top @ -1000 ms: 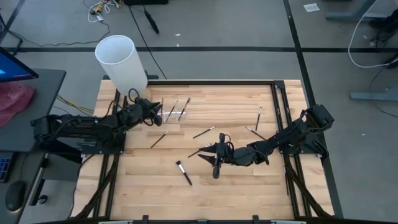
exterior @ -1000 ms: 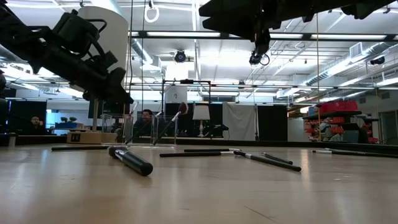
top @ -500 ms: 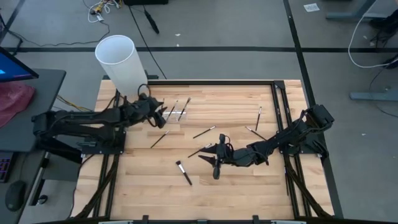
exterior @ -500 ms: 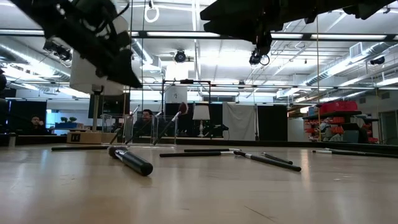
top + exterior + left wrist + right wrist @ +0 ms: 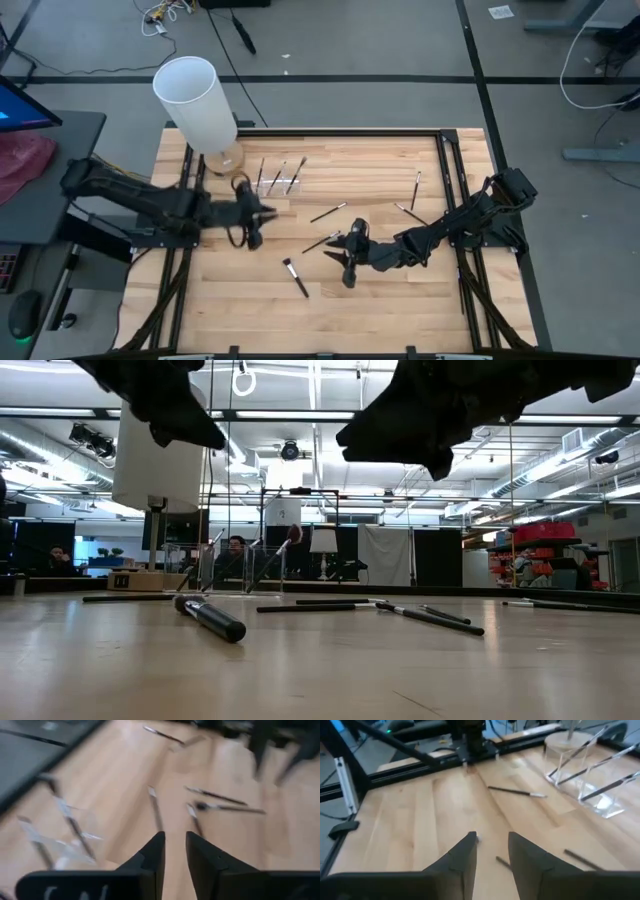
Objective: Put items in baskets/containers
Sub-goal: Put the powder brush into the transparent organizer
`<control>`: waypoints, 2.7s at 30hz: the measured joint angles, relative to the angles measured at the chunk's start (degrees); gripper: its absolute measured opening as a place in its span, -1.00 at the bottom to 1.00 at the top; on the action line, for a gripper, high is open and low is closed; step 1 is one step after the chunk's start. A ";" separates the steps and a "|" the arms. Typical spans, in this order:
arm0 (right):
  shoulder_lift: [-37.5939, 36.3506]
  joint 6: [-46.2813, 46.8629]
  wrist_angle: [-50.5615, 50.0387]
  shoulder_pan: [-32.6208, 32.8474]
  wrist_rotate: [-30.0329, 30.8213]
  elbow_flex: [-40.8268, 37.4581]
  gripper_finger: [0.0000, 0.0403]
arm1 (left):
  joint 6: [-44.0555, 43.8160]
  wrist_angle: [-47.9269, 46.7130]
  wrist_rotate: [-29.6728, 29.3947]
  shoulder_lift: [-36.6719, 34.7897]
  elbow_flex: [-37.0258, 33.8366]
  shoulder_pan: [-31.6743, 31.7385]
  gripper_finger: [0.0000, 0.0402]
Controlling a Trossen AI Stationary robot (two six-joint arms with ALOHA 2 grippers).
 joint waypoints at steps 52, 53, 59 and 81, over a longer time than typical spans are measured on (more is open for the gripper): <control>0.00 -4.54 25.97 3.74 4.81 -17.00 -0.44 | -67.73 -27.95 -1.84 54.05 35.67 -17.34 0.10; 0.00 -4.79 25.94 3.74 4.81 -17.00 -0.44 | -68.27 -27.92 -2.69 54.36 35.89 -17.32 0.10; 0.00 -5.56 26.78 3.74 4.77 -17.05 -0.44 | -72.25 -28.92 -5.00 54.89 35.64 -17.00 0.10; 0.00 -6.06 26.85 3.74 4.66 -17.05 -0.44 | -82.56 -28.63 -3.83 59.37 35.65 -18.37 0.10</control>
